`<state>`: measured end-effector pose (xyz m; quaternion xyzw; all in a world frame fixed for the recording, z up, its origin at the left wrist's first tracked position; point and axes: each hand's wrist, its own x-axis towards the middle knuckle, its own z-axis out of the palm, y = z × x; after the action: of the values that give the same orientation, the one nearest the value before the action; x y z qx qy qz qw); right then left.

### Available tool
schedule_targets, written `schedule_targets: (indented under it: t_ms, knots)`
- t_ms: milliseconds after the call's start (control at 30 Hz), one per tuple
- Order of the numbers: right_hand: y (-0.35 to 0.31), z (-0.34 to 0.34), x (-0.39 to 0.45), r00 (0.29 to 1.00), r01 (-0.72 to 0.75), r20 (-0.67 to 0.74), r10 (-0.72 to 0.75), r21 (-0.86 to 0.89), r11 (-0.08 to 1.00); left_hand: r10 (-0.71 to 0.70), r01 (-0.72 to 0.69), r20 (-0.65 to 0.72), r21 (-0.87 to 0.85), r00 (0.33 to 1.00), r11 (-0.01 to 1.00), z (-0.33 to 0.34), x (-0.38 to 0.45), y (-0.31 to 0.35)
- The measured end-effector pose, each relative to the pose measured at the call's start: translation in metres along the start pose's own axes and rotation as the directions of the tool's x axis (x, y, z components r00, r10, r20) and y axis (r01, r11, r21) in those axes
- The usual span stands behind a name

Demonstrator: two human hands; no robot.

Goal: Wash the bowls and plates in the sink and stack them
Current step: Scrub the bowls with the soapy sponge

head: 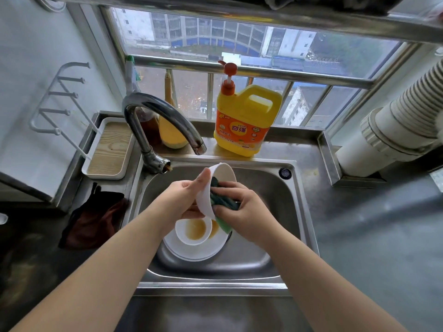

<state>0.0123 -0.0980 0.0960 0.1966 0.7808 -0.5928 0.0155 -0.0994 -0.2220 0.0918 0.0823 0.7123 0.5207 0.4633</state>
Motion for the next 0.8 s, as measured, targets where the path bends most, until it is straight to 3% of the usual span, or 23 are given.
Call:
schedule_targets:
  t_ms: [67, 200, 333, 400, 567, 733, 800]
  knots:
    - [0.001, 0.003, 0.002, 0.998, -0.042, -0.051, 0.048, 0.116, 0.992, 0.012, -0.013, -0.013, -0.01, 1.0, 1.0, 0.002, 0.002, -0.003]
    - [0.0, 0.0, 0.005, 0.986, -0.123, -0.064, 0.156, 0.364, 0.923, 0.138, -0.118, 0.116, -0.163, 0.984, 0.98, -0.001, 0.004, -0.02]
    - [0.001, 0.0, 0.007, 0.981, -0.153, -0.042, 0.189, 0.432, 0.889, 0.184, -0.159, 0.108, -0.205, 0.977, 0.966, 0.001, 0.006, -0.034]
    - [0.002, 0.002, 0.006, 0.982, -0.16, -0.021, 0.187, 0.428, 0.89, 0.183, -0.144, 0.092, -0.325, 0.979, 0.935, 0.004, 0.006, -0.034]
    - [0.001, 0.0, 0.001, 1.0, -0.027, 0.014, 0.024, 0.249, 0.968, 0.154, -0.117, 0.06, -0.41, 0.986, 0.905, 0.003, 0.003, -0.021]
    - [0.004, -0.008, -0.001, 0.988, 0.135, 0.097, -0.123, -0.127, 0.983, 0.005, 0.003, 0.062, -0.132, 0.998, 0.991, -0.003, 0.0, -0.001]
    - [0.002, -0.008, -0.001, 0.989, 0.126, 0.098, -0.11, -0.173, 0.977, -0.049, 0.053, 0.063, -0.067, 0.997, 0.996, 0.0, 0.0, 0.002]
